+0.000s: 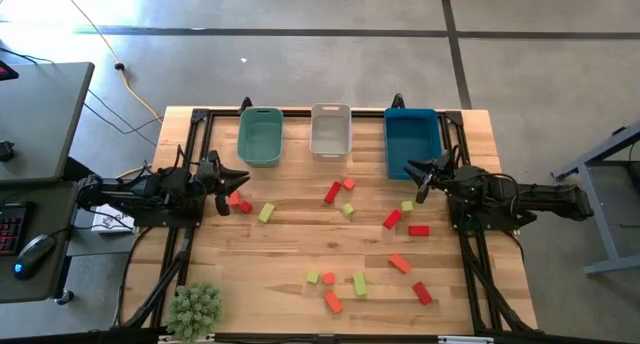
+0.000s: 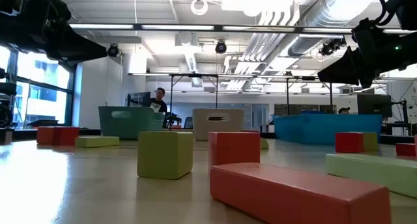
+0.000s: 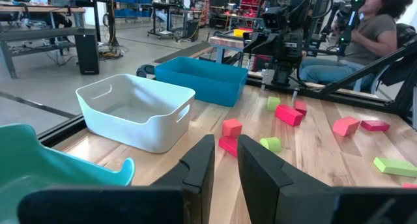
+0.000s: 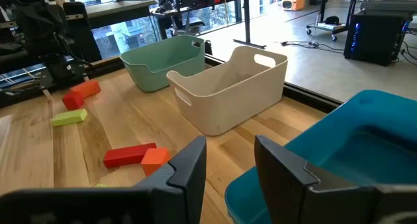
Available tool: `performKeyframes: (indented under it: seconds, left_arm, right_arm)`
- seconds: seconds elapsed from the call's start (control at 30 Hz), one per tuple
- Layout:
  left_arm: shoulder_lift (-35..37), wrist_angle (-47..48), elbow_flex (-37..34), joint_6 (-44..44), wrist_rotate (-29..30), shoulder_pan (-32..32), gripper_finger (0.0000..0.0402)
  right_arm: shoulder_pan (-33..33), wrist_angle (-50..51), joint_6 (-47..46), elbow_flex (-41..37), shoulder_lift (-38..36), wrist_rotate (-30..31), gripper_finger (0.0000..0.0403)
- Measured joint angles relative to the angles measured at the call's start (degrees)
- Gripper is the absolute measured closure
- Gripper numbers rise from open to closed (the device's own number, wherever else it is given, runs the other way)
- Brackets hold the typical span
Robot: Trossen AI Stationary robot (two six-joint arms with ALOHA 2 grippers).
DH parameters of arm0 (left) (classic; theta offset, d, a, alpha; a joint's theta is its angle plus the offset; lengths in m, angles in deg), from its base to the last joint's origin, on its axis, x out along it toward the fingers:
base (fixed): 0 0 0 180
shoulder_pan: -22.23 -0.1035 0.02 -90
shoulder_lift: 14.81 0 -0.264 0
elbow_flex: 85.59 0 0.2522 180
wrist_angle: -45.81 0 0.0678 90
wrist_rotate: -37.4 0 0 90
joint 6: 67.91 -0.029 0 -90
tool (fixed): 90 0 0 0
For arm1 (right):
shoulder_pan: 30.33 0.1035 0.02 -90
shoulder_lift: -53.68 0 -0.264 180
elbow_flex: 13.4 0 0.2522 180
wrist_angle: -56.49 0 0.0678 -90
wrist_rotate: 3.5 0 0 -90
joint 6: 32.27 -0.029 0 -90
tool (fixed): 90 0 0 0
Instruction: Sort & place blocks by color
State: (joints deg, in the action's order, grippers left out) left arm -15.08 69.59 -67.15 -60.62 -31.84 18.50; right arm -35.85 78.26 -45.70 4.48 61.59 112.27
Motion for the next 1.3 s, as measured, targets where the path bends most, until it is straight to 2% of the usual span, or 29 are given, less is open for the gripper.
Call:
performKeyframes:
  seconds: [0.5, 0.73, 0.93, 1.1, 1.3]
  left_arm:
    - [0.0, 0.0, 0.0, 0.3, 0.0, 0.0, 0.0346]
    - [0.0, -2.2, 0.0, 7.4, 0.0, 0.0, 0.0346]
    - [0.0, -7.9, 0.0, 15.4, 0.0, 0.0, 0.0346]
    - [0.0, -11.8, 0.0, 15.0, 0.0, 0.0, 0.0346]
    - [0.0, -11.8, 0.0, 14.8, 1.3, 0.0, 0.0341]
  right_arm:
    - [0.0, 0.0, 0.0, 0.0, 0.0, 0.0, 0.0284]
    - [0.0, 0.0, 0.0, 0.0, 0.0, 0.0, 0.0284]
    - [0.0, 0.0, 0.0, 0.0, 0.0, 0.0, 0.0284]
    - [0.0, 0.0, 0.0, 0.0, 0.0, 0.0, 0.0284]
    - [0.0, 0.0, 0.0, 0.0, 0.0, 0.0, 0.0284]
